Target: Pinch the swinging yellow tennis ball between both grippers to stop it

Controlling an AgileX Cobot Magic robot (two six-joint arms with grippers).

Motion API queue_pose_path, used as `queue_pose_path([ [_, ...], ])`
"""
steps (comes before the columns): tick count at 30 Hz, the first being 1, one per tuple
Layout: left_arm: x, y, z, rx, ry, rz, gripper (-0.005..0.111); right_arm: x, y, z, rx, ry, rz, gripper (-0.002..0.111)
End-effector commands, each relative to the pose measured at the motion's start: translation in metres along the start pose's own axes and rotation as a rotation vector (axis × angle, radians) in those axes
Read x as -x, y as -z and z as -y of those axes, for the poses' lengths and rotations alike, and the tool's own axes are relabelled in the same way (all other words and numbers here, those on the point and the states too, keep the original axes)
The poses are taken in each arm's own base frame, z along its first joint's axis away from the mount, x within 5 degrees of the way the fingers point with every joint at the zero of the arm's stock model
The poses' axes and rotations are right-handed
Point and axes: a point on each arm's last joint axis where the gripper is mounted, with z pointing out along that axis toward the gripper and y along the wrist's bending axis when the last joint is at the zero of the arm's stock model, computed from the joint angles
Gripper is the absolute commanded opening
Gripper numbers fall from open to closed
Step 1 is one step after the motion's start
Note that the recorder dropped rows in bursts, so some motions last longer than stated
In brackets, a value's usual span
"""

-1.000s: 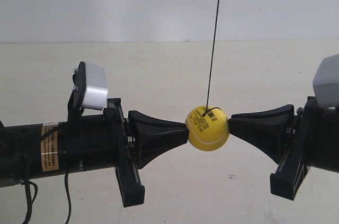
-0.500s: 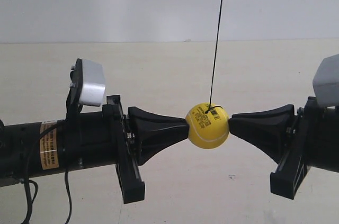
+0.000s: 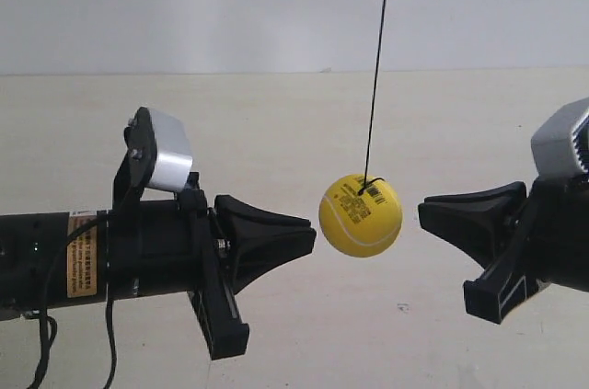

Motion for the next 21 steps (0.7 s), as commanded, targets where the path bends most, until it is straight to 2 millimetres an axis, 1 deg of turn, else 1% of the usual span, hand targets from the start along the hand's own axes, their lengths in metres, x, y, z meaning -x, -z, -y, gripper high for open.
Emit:
queue_pose_path([
  [1,0.007,0.008,-0.001,0.081,-0.006,-0.058,0.005,0.002,0.003,0.002,-0.043,0.009,0.004,0.0],
  [8,0.013,0.025,0.006,0.116,-0.035,-0.052,0.005,0.01,0.014,-0.004,-0.049,0.007,0.053,0.0],
  [14,0.009,0.033,0.012,0.116,-0.038,-0.053,0.005,0.014,0.021,-0.012,-0.023,0.001,0.064,0.0],
  [18,0.009,0.033,0.013,0.109,-0.037,-0.047,0.005,0.015,0.022,-0.022,0.083,0.01,0.078,0.0],
  [19,0.011,0.033,0.015,0.087,-0.038,-0.017,0.005,0.016,0.023,-0.025,0.119,0.014,0.09,0.0],
  [21,0.018,0.033,0.02,0.033,-0.042,0.056,0.005,0.016,0.023,-0.026,0.127,0.014,0.094,0.0],
])
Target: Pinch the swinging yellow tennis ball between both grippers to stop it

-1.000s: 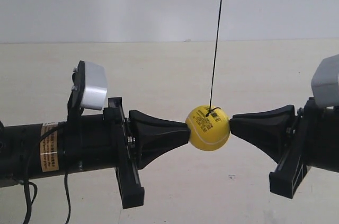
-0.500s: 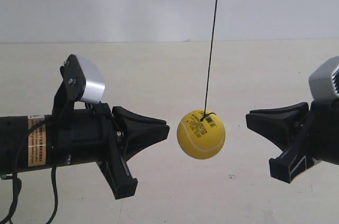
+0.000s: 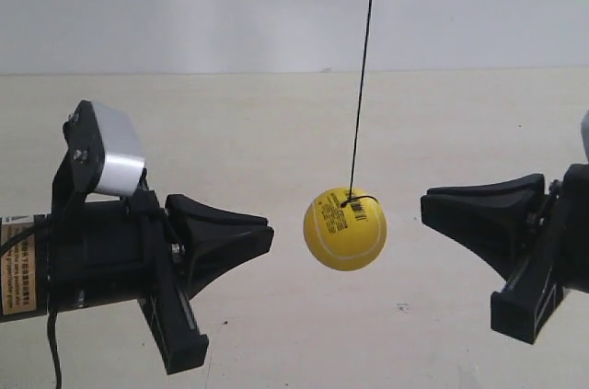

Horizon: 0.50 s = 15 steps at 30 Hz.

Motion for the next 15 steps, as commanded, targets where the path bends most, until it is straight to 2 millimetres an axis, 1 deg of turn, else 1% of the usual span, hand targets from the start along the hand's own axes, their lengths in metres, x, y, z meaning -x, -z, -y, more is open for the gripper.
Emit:
queue_pose_path([
  [1,0.011,0.002,0.01,-0.095,0.001,0.125,0.005,0.001,0.001,-0.005,0.053,0.011,0.013,0.0],
  [6,0.019,0.004,0.015,-0.155,0.002,0.211,0.005,0.001,0.001,-0.005,0.052,0.015,0.009,0.0],
  [10,0.009,-0.004,0.012,-0.164,0.031,0.176,0.005,0.001,0.0,-0.005,0.054,0.011,0.006,0.0],
  [12,0.006,-0.008,0.011,-0.169,0.003,0.187,0.005,-0.001,-0.001,-0.004,0.06,0.002,-0.002,0.0],
  [15,0.008,-0.012,0.008,-0.156,0.016,0.218,0.005,-0.003,-0.005,-0.004,0.085,-0.017,-0.014,0.0],
])
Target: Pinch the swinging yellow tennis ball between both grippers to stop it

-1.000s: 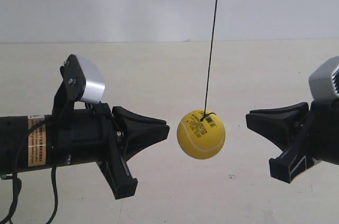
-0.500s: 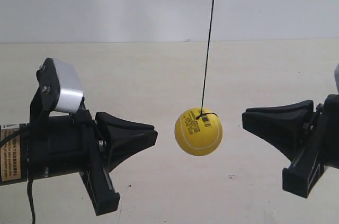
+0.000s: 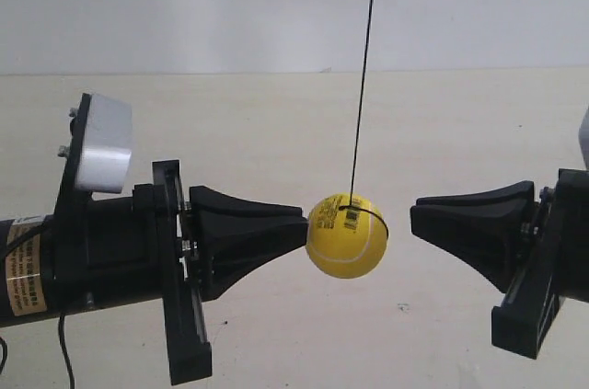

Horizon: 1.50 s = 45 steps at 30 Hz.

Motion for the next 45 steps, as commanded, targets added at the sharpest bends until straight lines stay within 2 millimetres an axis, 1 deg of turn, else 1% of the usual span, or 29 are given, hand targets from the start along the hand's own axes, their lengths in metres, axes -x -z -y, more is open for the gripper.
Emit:
queue_pose_path([
  [1,0.001,-0.005,-0.003,0.003,0.004,0.034,0.005,-0.002,-0.003,-0.001,0.045,-0.013,-0.005,0.0],
  [8,-0.006,-0.008,-0.004,-0.015,0.007,0.004,0.005,-0.006,-0.008,0.0,0.08,-0.035,-0.023,0.0],
  [14,-0.007,-0.009,-0.004,-0.021,0.006,-0.003,0.005,-0.011,-0.014,0.001,0.135,-0.04,-0.036,0.0],
  [45,-0.009,-0.009,-0.004,-0.022,-0.001,-0.019,0.005,-0.011,-0.014,0.001,0.134,-0.034,-0.036,0.0],
])
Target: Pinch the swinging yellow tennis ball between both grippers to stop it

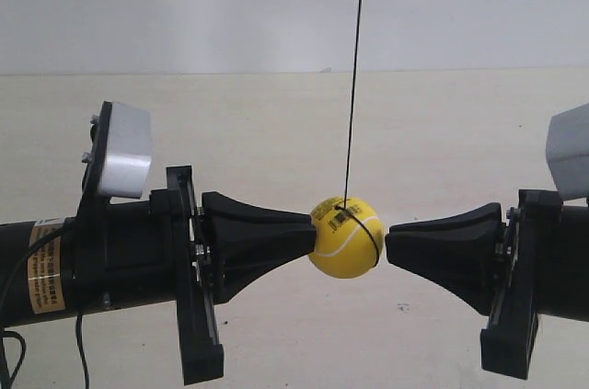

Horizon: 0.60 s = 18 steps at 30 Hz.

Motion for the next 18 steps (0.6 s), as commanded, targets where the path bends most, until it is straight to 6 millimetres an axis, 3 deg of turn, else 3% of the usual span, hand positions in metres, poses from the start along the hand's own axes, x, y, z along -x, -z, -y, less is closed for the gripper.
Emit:
queue_pose_path([
  [1,-0.0003,-0.0008,0.0008,-0.005,-0.007,-0.005,0.005,0.0002,-0.0001,-0.0003,0.006,0.007,0.002,0.0],
  [18,-0.0037,0.0009,-0.0028,0.047,-0.013,-0.069,0.005,0.0035,0.0041,0.0011,-0.061,0.033,0.013,0.0],
])
